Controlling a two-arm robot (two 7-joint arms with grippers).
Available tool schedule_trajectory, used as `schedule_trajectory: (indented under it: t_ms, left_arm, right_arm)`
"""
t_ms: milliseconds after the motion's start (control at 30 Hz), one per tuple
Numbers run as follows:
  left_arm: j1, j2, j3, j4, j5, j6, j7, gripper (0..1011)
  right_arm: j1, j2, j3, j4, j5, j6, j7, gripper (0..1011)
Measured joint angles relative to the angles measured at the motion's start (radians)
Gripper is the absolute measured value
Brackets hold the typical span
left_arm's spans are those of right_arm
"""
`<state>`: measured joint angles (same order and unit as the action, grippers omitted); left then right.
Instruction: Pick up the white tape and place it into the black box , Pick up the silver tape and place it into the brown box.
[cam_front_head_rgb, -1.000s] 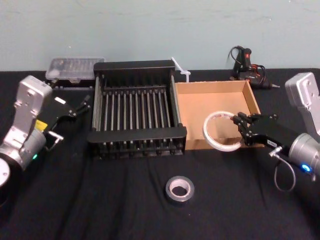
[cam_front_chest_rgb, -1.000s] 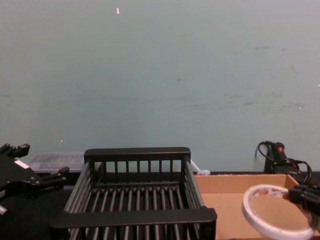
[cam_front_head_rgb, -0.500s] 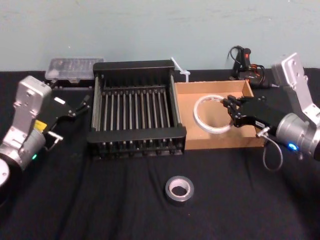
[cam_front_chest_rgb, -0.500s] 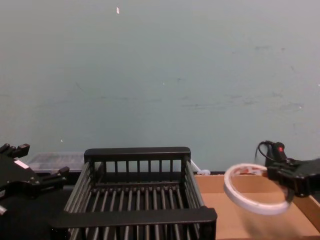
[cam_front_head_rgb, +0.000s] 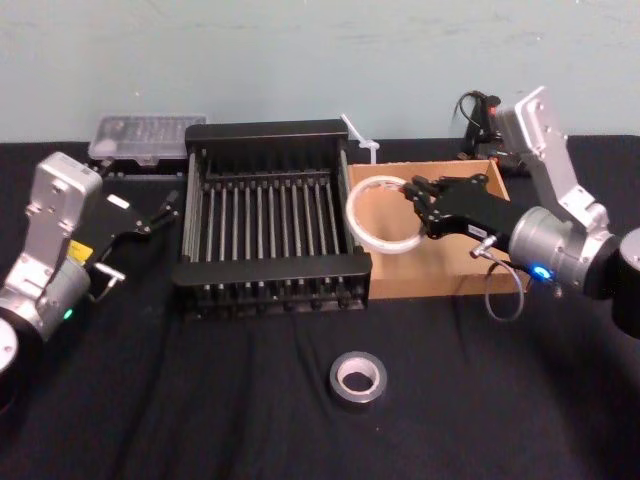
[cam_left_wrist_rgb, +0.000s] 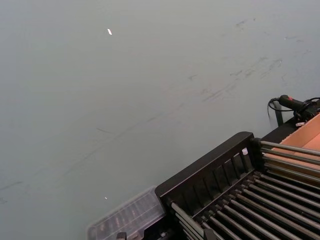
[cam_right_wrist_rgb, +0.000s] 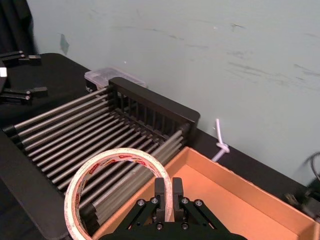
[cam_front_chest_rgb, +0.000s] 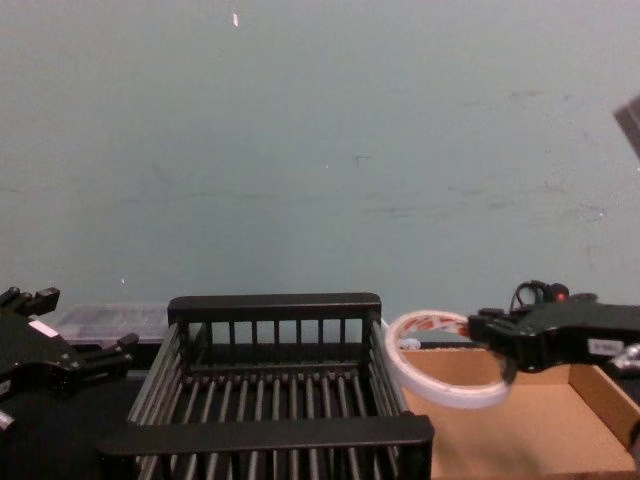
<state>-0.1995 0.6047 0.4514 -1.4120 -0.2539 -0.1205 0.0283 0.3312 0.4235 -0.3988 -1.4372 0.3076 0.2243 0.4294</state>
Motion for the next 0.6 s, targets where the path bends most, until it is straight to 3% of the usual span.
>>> schedule_trajectory:
  t_ms: [600]
  left_arm:
    - [0.0, 0.0, 0.0, 0.0, 0.0, 0.0, 0.0, 1001]
  right_arm:
    - [0.107, -0.064, -0.077, 0.098, -0.03, -0.026, 0.042, 93]
